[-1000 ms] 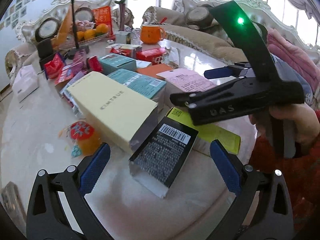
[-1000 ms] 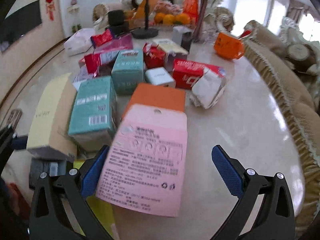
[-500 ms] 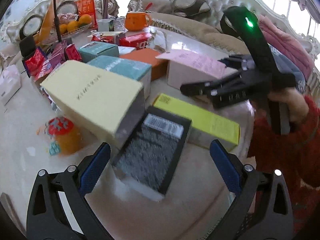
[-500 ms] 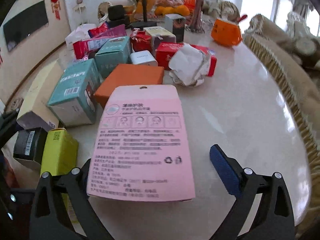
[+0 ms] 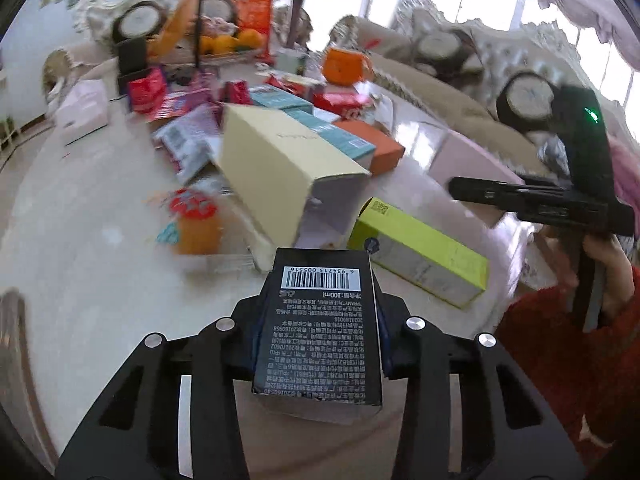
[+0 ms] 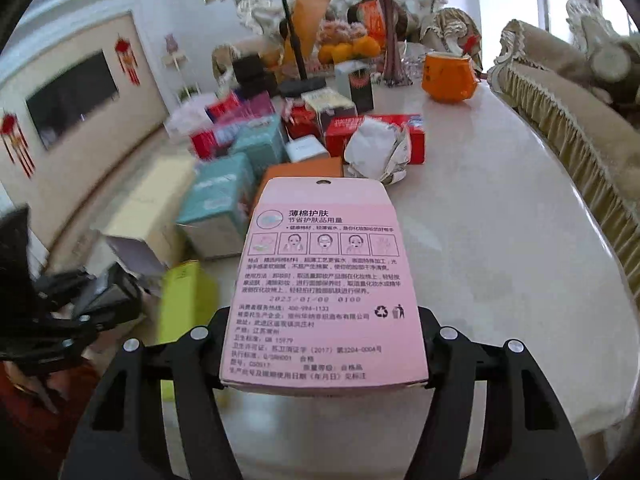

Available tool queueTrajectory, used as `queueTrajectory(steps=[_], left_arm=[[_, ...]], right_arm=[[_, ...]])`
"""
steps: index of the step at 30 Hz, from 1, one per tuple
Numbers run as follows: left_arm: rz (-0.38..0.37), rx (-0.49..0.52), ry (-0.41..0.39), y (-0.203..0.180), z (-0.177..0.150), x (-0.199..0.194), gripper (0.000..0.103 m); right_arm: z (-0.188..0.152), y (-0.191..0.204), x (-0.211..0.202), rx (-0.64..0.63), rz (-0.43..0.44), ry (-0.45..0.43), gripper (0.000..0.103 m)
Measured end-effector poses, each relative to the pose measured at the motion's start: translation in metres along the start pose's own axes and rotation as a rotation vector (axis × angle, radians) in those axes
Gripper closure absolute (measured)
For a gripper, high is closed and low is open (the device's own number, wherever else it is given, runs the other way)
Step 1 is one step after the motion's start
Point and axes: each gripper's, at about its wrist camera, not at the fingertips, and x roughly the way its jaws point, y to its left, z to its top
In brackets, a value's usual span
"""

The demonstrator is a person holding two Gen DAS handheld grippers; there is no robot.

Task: Collect trash
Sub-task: 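Carry both boxes to the wastebasket and open both tools to drop them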

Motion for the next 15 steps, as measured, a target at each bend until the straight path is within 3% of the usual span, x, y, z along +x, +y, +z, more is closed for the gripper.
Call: queueTrajectory(steps=[3,6,8,11,15], left_arm=[[-0.042,0.005,-0.041,-0.001,-0.007,-0.013,0.062],[-0.033,-0.003,0.015,0.003,-0.007,0.003,0.061],[-0.043,-0.023,0.003,0.005,-0.007,0.002,0.061],[-0.023,-0.021,-0.007,0.000,-0.013,-0.004,0.042],[0.035,-0.006,-0.025,-0.004,-0.028,-0.008,0.041]], right_arm=[[-0.007,0.001,-0.031,0.018,0.036,-0.065,0.042],[-0.006,0.002,-0.028,0.010,-0.003,-0.048,0.042],[-0.007,0.003,-0.023,0.019,0.007,-0.028,0.042],[-0.011,0.005,-0.020,0.004,-0.011,-0.012,0.042],[-0.017,0.002,-0.011,0.010,-0.016,0.017,0.042]])
